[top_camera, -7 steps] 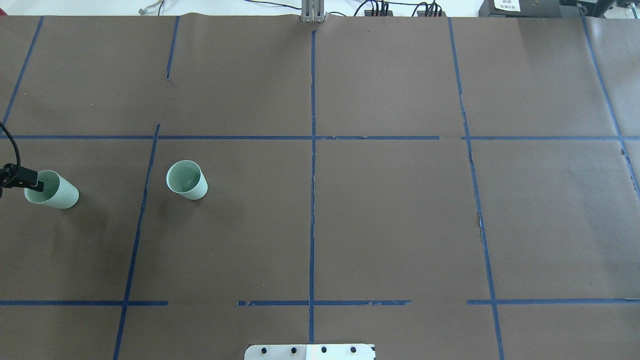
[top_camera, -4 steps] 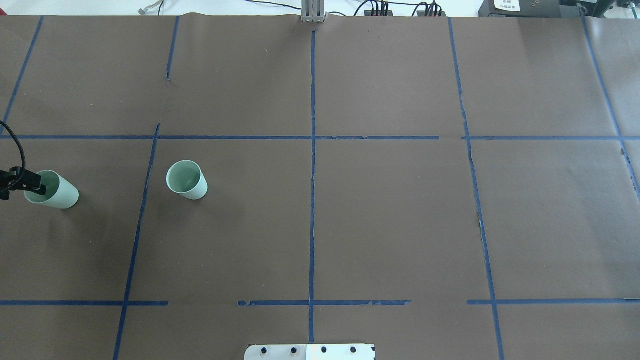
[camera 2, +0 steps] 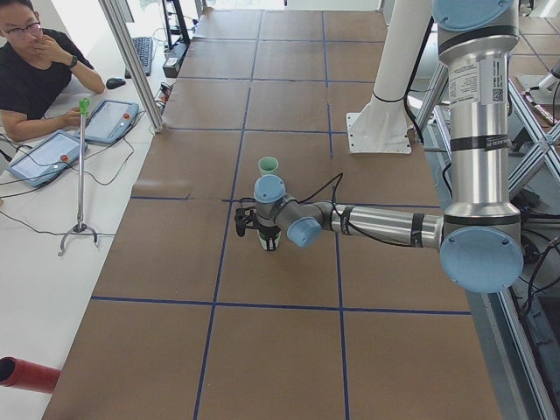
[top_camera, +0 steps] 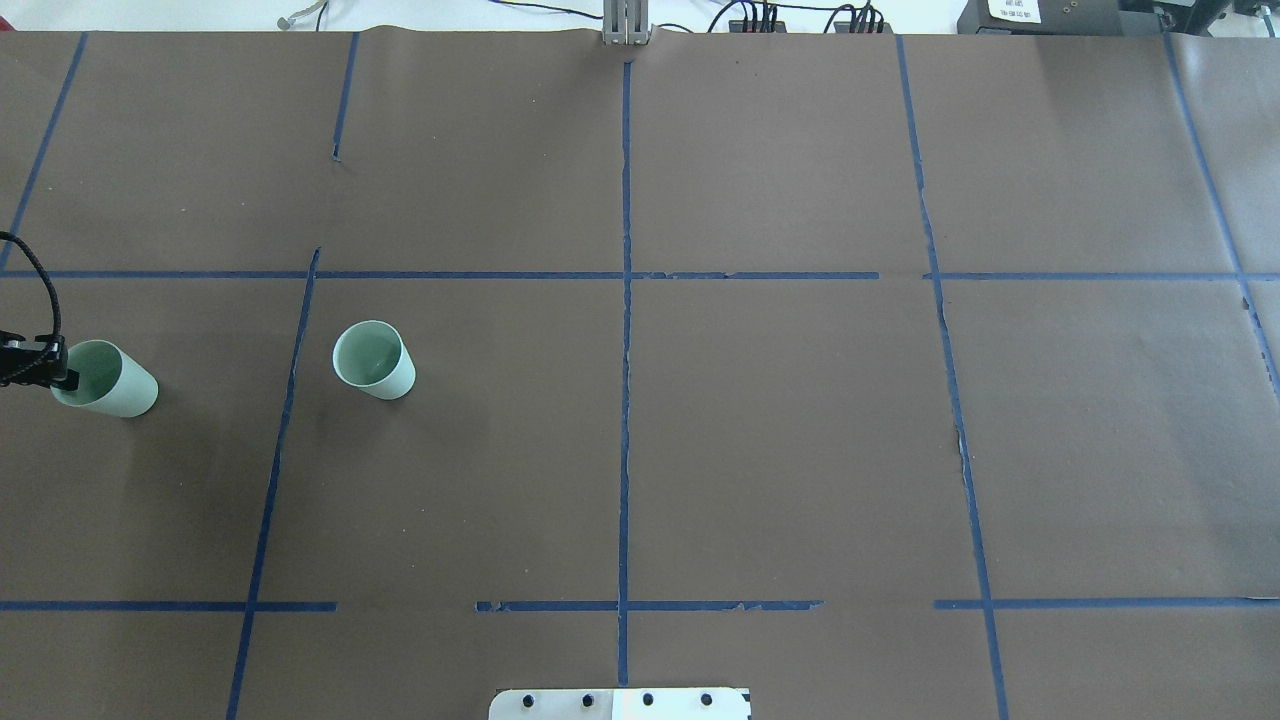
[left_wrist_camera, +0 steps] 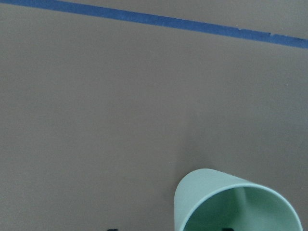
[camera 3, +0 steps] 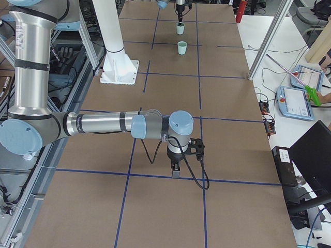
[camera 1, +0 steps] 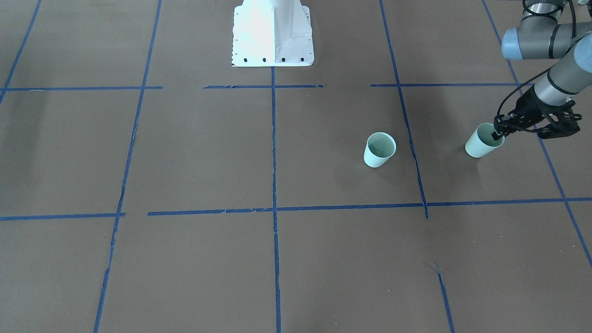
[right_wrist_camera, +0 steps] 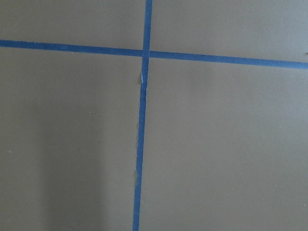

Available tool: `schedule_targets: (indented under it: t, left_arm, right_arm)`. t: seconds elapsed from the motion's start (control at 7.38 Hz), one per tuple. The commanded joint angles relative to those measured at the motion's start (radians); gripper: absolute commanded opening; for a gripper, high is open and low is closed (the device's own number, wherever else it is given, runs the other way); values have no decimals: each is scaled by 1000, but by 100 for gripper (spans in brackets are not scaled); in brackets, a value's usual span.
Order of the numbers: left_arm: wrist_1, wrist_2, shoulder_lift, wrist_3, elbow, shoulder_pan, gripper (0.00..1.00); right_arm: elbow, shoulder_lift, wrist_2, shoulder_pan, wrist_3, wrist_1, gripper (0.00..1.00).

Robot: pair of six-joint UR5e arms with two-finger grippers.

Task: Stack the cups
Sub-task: 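Lower the left gripper onto the outer pale green cup and grasp it, then lift the cup with the left gripper and carry it over the other cup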

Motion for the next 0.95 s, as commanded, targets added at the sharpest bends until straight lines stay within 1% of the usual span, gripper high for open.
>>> schedule_targets:
  t: [0.0,0.14,0.41,0.54,0.68,0.81]
  left_arm:
    - [21,-7,40,-46,-165,-22,0]
    - [33,-7,49,-106,-242,-34,0]
    - [40,-5,-2,-286,-287,-24,0]
    - [67,-5,-67,-398,-298,-1,0]
    - [160,-2,-133,-458,-313,66,0]
    - [259,4,-230,-515,-312,109,0]
  right_arm:
    - [1,0,0,0,0,0,100]
    - [1,0,0,0,0,0,100]
    - [1,0,-1,0,0,0,100]
    - [1,0,0,0,0,0,100]
    - [1,0,0,0,0,0,100]
    - [1,0,-1,0,0,2,100]
